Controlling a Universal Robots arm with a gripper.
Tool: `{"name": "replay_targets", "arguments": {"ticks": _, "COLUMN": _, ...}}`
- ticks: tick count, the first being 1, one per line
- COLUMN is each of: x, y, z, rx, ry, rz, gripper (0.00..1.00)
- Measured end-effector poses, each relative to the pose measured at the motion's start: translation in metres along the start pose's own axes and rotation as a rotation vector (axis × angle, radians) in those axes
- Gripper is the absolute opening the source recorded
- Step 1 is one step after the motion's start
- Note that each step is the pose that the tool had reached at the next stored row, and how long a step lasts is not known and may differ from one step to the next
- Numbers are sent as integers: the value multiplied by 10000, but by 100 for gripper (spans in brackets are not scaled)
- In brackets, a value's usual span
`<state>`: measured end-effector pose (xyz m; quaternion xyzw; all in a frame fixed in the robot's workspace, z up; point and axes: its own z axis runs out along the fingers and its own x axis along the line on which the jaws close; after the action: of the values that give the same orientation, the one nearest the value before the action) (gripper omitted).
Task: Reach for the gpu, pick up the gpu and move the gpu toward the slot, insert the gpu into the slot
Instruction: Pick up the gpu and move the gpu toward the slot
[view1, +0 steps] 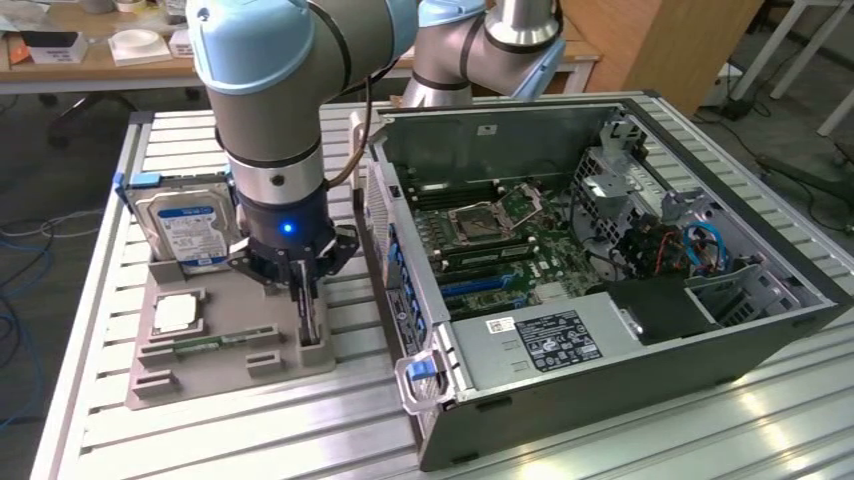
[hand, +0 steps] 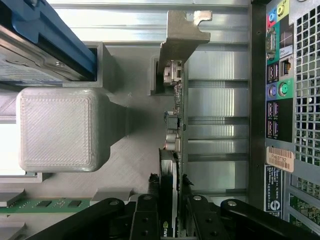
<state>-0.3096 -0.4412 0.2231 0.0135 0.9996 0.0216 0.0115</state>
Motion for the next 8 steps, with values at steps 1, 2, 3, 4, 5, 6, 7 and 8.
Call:
{"name": "replay_targets", "arguments": {"ticks": 1, "x": 0, "y": 0, "z": 0, "rx": 0, "ry": 0, "rz": 0, "gripper": 27}}
{"name": "replay_targets", "arguments": {"ticks": 2, "x": 0, "y": 0, "z": 0, "rx": 0, "ry": 0, "rz": 0, "gripper": 27}}
{"name": "replay_targets", "arguments": {"ticks": 3, "x": 0, "y": 0, "z": 0, "rx": 0, "ry": 0, "rz": 0, "gripper": 27}}
{"name": "replay_targets", "arguments": {"ticks": 4, "x": 0, "y": 0, "z": 0, "rx": 0, "ry": 0, "rz": 0, "gripper": 27}}
{"name": "replay_targets", "arguments": {"ticks": 5, "x": 0, "y": 0, "z": 0, "rx": 5, "ry": -1, "rz": 0, "gripper": 27}}
{"name": "replay_targets", "arguments": {"ticks": 6, "x": -1, "y": 0, "z": 1, "rx": 17, "ry": -2, "rz": -1, "gripper": 27}}
{"name": "replay_targets", "arguments": {"ticks": 7, "x": -1, "y": 0, "z": 1, "rx": 17, "ry": -1, "rz": -2, "gripper": 27}}
{"name": "replay_targets", "arguments": {"ticks": 8, "x": 1, "y": 0, "z": 0, "rx": 19, "ry": -1, "rz": -1, "gripper": 27}}
